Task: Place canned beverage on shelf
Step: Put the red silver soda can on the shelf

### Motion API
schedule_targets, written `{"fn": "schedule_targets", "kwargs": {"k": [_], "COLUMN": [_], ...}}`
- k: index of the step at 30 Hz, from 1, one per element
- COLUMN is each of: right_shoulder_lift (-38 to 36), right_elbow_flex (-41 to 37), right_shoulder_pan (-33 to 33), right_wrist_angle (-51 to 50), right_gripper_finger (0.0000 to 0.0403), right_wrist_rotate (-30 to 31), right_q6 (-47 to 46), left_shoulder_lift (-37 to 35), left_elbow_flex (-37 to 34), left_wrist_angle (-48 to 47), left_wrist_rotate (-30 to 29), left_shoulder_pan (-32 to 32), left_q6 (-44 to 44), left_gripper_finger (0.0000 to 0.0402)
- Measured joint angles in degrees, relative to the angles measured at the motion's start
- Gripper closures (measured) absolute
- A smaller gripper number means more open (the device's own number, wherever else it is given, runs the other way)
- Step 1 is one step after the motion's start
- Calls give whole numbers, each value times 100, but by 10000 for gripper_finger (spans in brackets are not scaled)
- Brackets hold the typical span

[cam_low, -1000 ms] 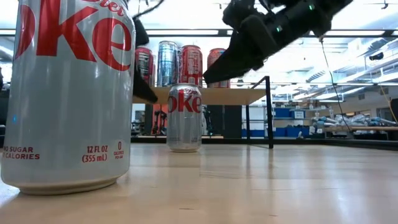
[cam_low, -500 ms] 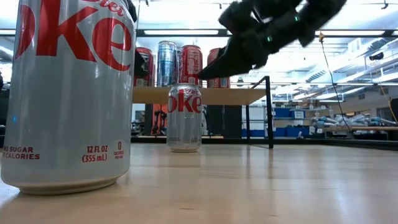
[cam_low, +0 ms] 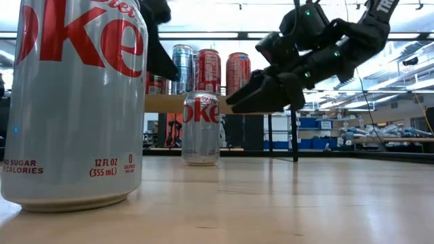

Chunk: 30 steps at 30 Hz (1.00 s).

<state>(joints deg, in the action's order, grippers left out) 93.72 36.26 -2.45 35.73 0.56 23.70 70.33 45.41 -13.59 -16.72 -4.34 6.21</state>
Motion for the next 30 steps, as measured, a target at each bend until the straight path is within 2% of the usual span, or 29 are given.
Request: {"fn": "schedule_targets", "kwargs": {"k": [3,8,13,16,21,27,30], "right_shoulder_lift": [-5,-13,-11,52,367,651,651], "right_elbow_flex": [-109,-160,-156,-154,-152,-141,-140], "right_shoulder_pan": [-66,-123,-148,-143,-129,-128,-128], "right_wrist_angle": [94,164,425,590,968,1125,1144], "right_gripper_finger": [54,54,54,54,54,54,54], "right_wrist_rotate": [-74,-435,-478,-478,-477,-273,-292], "right_q6": [-3,-199,-293,-295,-291,-46,-13], "left_shoulder_lift": [315,805,1127,1136,1136,1136,1147], "left_elbow_flex": [0,-9,-2,-2,-1,0,0], "left_wrist_angle": [291,501,781,826,961,824,855], "left_wrist_rotate": [-8,5,-4,89,779,712,414], "left_shoulder_pan": [48,-22,-97,-103,-136,-164,-163], "left_q6": [-81,303,355,506,647,649,626], "left_gripper_finger": [116,116,116,116,116,116,116]}}
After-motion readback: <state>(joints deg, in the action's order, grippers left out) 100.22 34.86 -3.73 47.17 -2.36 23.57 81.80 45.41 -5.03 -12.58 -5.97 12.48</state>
